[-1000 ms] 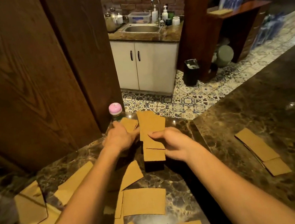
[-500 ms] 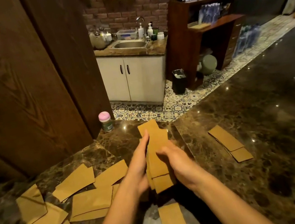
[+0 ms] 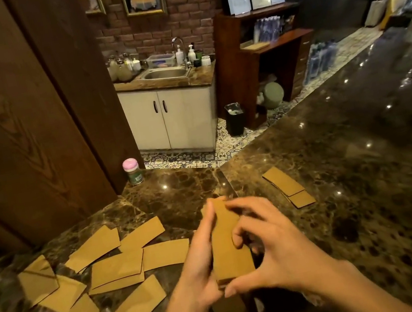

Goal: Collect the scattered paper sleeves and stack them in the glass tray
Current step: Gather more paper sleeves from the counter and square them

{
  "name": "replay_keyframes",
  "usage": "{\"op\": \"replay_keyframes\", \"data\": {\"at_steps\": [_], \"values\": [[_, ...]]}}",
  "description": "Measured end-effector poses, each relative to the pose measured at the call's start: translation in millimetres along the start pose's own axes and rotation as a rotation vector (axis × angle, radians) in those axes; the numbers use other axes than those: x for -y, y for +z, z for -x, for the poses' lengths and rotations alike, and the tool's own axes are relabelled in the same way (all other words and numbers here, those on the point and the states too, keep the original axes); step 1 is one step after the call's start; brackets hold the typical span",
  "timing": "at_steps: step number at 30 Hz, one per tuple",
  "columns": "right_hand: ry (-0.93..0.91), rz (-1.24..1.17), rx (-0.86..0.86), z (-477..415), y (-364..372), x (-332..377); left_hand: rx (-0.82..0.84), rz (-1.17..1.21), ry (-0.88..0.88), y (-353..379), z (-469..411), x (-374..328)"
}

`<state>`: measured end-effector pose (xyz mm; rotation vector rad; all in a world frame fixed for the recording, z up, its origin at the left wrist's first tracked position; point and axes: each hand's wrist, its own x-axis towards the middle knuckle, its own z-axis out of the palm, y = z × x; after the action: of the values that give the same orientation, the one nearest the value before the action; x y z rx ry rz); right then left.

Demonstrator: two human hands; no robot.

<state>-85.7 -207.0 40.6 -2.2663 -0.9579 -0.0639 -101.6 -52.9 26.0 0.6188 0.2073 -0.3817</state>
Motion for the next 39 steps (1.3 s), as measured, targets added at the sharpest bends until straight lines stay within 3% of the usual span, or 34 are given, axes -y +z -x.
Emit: {"op": "replay_keyframes", "data": {"at_steps": [5, 9, 13, 17, 19, 22, 24, 34, 39], "values": [[0.093, 0.025, 0.312, 13, -27, 15, 0.078, -0.118, -0.077, 7, 11, 12], [0.028, 0.139, 0.274, 16, -32, 22, 0.039, -0.107, 0.004, 20, 19, 18], [-0.005, 0.234, 0.227, 23, -32, 21, 0.057, -0.064, -0.035, 24, 32, 23], [0.099, 0.102, 0.231, 29, -34, 21, 0.018, -0.120, 0.000, 17, 42, 32], [0.220, -0.161, 0.130, 32, -32, 24, -0.031, -0.183, 0.061, 14, 43, 34], [0.439, -0.650, -0.155, 34, -19, 25, -0.146, -0.117, 0.130, 17, 47, 31], [0.483, -0.790, -0.214, 32, -13, 23, -0.209, -0.122, 0.166, 18, 50, 29], [0.479, -0.805, -0.383, 32, -11, 22, -0.250, -0.212, 0.198, 19, 61, 24], [0.483, -0.924, -0.420, 34, -13, 18, -0.292, -0.252, 0.210, 23, 65, 25]]}}
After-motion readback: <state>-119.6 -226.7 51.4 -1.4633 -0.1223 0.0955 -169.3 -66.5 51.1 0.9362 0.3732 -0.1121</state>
